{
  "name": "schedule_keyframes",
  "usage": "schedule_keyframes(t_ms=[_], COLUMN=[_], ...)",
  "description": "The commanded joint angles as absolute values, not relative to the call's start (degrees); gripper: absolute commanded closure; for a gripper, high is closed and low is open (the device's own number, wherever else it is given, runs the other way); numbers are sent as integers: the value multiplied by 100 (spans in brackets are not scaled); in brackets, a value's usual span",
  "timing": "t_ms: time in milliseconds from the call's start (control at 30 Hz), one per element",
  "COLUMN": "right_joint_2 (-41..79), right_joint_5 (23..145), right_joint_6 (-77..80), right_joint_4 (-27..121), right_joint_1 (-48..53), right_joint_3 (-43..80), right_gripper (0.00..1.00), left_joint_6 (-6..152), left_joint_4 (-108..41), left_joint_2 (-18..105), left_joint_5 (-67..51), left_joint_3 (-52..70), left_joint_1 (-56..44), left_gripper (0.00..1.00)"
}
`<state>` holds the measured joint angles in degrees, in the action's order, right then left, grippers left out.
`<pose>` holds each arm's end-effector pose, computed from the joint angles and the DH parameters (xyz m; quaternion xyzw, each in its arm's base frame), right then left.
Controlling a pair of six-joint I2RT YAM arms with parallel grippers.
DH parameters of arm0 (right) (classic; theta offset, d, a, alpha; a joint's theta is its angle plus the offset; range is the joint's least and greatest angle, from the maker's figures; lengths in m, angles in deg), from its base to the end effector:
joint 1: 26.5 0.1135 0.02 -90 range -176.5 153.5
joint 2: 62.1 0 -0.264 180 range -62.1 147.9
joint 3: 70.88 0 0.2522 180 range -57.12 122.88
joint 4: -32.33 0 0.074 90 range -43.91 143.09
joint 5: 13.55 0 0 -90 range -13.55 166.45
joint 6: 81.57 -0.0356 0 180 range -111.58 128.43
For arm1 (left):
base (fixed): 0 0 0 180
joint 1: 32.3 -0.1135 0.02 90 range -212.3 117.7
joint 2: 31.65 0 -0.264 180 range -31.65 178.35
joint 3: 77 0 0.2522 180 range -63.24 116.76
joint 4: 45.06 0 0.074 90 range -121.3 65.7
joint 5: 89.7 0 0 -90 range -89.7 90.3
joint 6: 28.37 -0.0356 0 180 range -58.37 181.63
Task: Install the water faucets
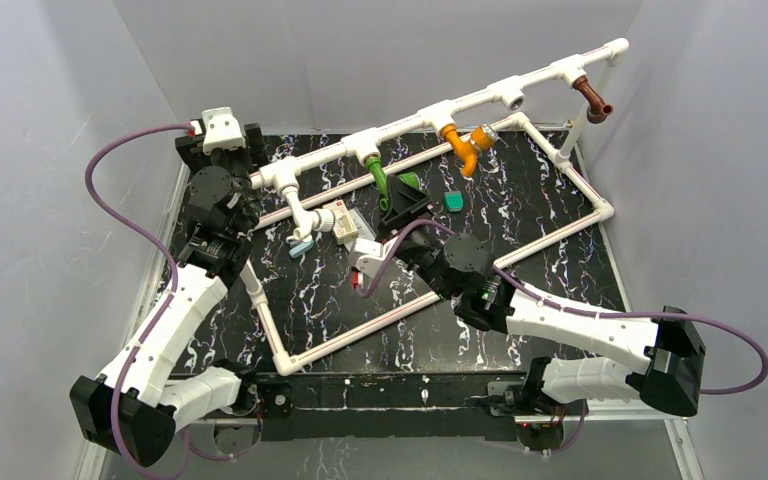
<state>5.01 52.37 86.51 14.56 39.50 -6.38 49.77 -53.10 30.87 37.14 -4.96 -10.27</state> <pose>0.1239 0.2426 0.3731 -0.5142 0.3408 -0.2078 0.7591 0.2348 -0.0720 0.4203 -0.0805 0.6106 0.1181 0.7790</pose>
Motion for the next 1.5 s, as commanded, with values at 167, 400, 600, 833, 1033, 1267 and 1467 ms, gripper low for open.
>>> schedule_keyframes(t_ms=[167, 400, 600, 833, 1033, 1267, 1467], right_joint_2=[468, 487, 461, 392, 344, 93, -4], right_joint_5=[5034, 4959, 4908, 4576, 4151, 3714, 3171], right_joint_6=[8217, 7648, 6229, 3740, 1750, -783, -3096], right_joint_4=[891, 879, 946, 703, 465, 335, 333], right_joint_1=[3913, 3913, 3914, 3916, 3912, 3915, 3914], right_joint_3=[-469, -429, -275, -184, -183, -332, -506], right_gripper=[67, 99, 99, 99, 99, 99, 99], left_joint_6=[5124, 5117, 5117, 5117, 5117, 5117, 5117], left_joint_4=[-2790, -2787, -2776, -2771, -2769, -2761, -2761], left_joint_2=[3875, 3858, 3840, 3830, 3840, 3839, 3825], left_joint_5=[3288, 3293, 3294, 3288, 3285, 3280, 3281], left_joint_3=[-1332, -1332, -1330, -1323, -1323, -1321, -1323], left_joint_1=[-830, -826, -826, -830, -829, -830, -830], left_gripper=[26, 26, 26, 26, 26, 26, 26])
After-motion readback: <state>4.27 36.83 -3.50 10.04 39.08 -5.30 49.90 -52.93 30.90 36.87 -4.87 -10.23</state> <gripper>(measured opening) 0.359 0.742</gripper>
